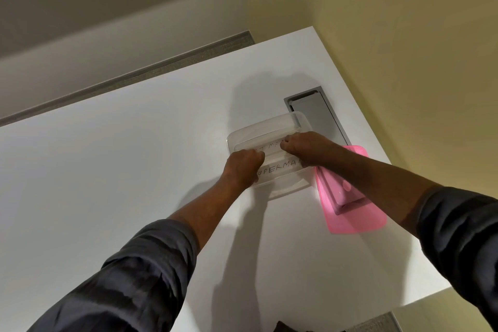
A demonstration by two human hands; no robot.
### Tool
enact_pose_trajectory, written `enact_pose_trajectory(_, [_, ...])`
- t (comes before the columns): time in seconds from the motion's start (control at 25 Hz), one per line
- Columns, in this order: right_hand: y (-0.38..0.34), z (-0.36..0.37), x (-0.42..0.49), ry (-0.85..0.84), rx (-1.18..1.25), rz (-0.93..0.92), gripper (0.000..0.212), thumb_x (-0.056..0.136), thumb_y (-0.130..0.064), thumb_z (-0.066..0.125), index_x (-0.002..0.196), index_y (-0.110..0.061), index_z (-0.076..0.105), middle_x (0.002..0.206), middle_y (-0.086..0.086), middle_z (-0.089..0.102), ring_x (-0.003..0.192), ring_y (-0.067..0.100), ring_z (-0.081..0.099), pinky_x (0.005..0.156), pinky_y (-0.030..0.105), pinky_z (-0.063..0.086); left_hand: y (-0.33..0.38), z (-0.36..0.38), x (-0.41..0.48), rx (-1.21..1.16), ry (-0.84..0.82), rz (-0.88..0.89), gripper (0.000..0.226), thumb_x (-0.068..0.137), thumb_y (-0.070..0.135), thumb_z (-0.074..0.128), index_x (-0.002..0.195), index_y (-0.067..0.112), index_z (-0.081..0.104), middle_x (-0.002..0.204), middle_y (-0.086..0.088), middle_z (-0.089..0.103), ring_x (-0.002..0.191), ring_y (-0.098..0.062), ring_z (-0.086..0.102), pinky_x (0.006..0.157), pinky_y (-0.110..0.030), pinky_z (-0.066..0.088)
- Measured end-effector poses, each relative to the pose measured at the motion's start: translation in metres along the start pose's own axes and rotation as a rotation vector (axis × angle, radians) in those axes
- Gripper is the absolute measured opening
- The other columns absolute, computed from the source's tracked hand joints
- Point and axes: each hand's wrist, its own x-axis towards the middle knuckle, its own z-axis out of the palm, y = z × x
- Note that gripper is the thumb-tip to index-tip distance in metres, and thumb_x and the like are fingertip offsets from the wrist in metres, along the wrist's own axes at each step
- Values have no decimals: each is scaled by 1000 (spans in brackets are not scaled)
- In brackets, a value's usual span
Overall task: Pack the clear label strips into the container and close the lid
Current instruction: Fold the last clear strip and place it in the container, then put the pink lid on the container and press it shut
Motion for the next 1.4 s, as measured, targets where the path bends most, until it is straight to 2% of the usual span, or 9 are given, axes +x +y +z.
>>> enact_pose_trajectory(0.36, [1,-7,-12,95,172,53,44,87,-6,77,129,-7,65,120,12,70,108,27,70,87,36,57,1,-9,-5,-121,21,-59,55,88,33,86,133,14,63,119,-10,74,109,-34,73,88,-44,63])
enact_pose_trajectory(0.52, [5,-25,-41,339,542,199,50,80,-5,86,128,-8,70,120,10,74,99,20,68,87,35,57,24,-24,-26,-476,369,-148,39,97,26,76,133,16,65,119,-5,74,108,-26,70,85,-40,58])
enact_pose_trajectory(0.64, [8,-23,-77,554,654,315,35,84,-12,85,116,-8,72,104,9,76,87,16,68,79,32,61,61,-31,-41,-844,556,-184,22,94,22,79,116,17,75,96,4,75,86,-14,69,76,-29,56])
enact_pose_trajectory(0.72, [12,-10,-103,633,723,477,27,86,-17,84,110,-11,75,98,4,77,83,19,71,77,28,61,92,-26,-46,-1178,421,-270,14,91,20,81,105,18,79,86,2,78,79,-17,74,76,-29,62])
enact_pose_trajectory(0.84, [17,23,-138,613,873,778,22,87,-23,84,108,-18,79,93,-9,75,81,11,71,76,12,49,134,-9,-50,-1584,27,-475,14,91,16,81,104,15,77,92,-12,81,86,-31,79,87,-46,67])
enact_pose_trajectory(1.08, [10,85,-183,528,996,1082,33,85,-14,85,116,-8,76,110,9,77,94,25,70,89,32,54,180,16,-43,-1585,-171,-594,27,93,16,79,118,16,69,101,-5,74,90,-24,67,96,-44,62])
enact_pose_trajectory(1.16, [5,95,-188,473,965,1140,37,83,-9,81,120,-6,74,116,13,76,94,28,68,82,31,50,185,15,-40,-1570,-186,-609,14,93,13,78,99,17,66,87,-7,61,82,-24,55,83,-38,54])
enact_pose_trajectory(1.28, [0,106,-194,421,960,1190,40,79,-4,77,119,-4,71,110,15,75,85,31,65,71,31,47,191,15,-36,-1524,-230,-593,24,93,11,74,82,15,53,83,-10,47,80,-23,43,76,-35,39])
enact_pose_trajectory(1.4, [-3,115,-198,364,978,1183,37,82,-8,74,118,-6,70,103,9,74,90,33,67,61,25,42,195,14,-35,-1526,-258,-588,20,95,10,73,84,16,58,89,-11,56,85,-23,52,79,-37,47])
